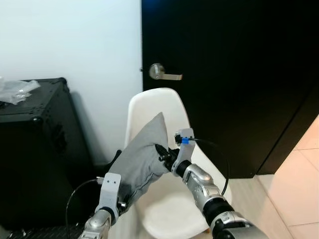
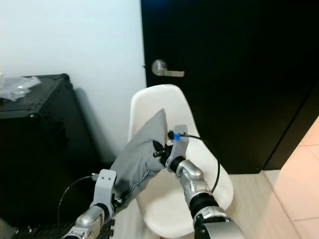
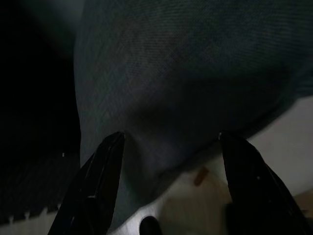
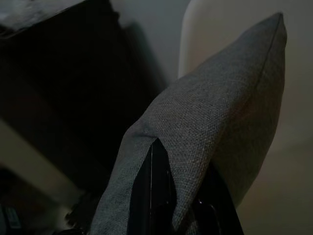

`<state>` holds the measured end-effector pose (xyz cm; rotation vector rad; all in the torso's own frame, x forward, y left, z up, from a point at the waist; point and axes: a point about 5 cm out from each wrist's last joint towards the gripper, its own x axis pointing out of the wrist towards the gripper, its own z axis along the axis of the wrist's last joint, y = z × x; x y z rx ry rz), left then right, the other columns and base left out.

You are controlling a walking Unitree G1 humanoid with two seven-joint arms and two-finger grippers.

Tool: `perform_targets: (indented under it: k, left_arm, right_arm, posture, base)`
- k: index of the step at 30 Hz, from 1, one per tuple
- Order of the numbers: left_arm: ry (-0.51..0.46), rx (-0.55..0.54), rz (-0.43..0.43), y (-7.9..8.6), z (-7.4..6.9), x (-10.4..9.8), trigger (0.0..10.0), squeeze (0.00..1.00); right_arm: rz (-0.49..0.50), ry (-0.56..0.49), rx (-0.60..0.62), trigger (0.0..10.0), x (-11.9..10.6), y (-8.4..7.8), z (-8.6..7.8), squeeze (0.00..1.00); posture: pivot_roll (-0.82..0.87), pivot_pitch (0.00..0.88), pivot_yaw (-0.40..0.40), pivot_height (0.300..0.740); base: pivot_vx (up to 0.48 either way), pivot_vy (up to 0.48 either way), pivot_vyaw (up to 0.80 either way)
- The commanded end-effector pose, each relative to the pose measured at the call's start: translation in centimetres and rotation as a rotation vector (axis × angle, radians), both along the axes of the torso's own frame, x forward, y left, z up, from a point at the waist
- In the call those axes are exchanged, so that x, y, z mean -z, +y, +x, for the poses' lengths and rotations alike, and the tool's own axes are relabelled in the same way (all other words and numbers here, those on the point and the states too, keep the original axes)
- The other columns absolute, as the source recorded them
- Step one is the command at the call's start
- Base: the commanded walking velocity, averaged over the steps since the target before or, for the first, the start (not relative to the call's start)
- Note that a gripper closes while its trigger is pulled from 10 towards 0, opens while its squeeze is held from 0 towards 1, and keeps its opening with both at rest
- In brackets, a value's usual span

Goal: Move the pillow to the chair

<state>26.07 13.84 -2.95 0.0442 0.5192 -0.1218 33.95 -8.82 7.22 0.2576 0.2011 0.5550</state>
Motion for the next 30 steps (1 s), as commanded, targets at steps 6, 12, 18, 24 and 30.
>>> perform_targets:
  k: [6,12,18,24,30]
  left_arm:
    - [-0.005,-0.019,-0.028,-0.17,-0.01,-0.03,10.0,0.00]
    - [-0.004,-0.028,-0.030,-0.14,0.05,-0.05,10.0,0.00]
    - [-0.004,-0.017,-0.029,-0.37,0.05,-0.05,10.0,0.00]
    - [-0.009,0.012,-0.012,-0.81,0.01,-0.07,10.0,0.00]
    - [-0.015,-0.024,-0.014,-0.44,0.15,-0.17,10.0,0.00]
  right_arm:
    - [-0.001,-0.047,-0.012,10.0,-0.96,0.15,0.40,0.00]
    - [-0.016,-0.049,-0.020,10.0,-0.88,0.16,0.32,0.00]
    - [-0.024,-0.049,-0.021,10.0,-0.86,0.05,0.32,0.00]
    - [-0.026,-0.050,-0.021,10.0,-0.87,0.01,0.32,0.00]
    - [-0.027,-0.048,-0.030,10.0,-0.77,0.22,0.21,0.00]
  posture:
    - [0.04,0.000,-0.018,0.740]
    - [0.03,0.000,-0.023,0.740]
    - [0.03,0.000,-0.027,0.740]
    - [0.03,0.000,-0.030,0.740]
    - [0.03,0.000,-0.029,0.740]
  base:
    - [0.000,-0.080,0.00]
    - [0.000,0.000,0.00]
    - [0.000,0.000,0.00]
    - [0.000,-0.400,0.00]
    - [0.000,0.000,0.00]
